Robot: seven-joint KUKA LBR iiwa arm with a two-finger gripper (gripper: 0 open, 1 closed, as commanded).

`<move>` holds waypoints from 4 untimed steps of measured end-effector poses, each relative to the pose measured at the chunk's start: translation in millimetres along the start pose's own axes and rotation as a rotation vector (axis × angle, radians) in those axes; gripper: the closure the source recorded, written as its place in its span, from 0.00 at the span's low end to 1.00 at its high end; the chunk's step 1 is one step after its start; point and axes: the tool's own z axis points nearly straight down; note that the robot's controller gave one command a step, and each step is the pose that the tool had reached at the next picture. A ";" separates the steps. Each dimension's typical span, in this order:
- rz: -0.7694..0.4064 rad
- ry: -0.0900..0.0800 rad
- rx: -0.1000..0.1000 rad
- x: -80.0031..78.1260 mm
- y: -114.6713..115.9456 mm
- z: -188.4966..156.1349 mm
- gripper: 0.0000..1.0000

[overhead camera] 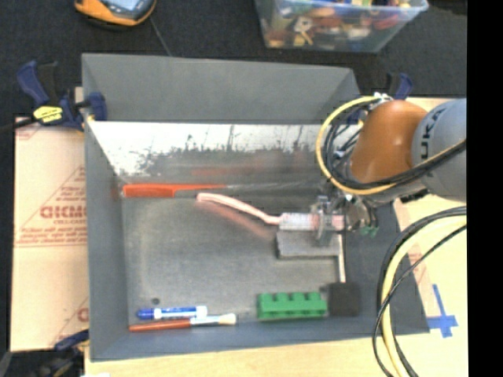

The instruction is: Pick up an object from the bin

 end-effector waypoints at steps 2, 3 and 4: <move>0.002 -0.003 0.000 -0.4 -0.3 -2.4 1.00; 0.003 0.007 -0.002 2.4 0.1 -17.0 1.00; 0.004 -0.003 0.000 -1.0 -0.9 -57.2 1.00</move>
Offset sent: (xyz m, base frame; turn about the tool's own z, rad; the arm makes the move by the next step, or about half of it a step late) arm -0.0001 -0.0001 0.0046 0.0009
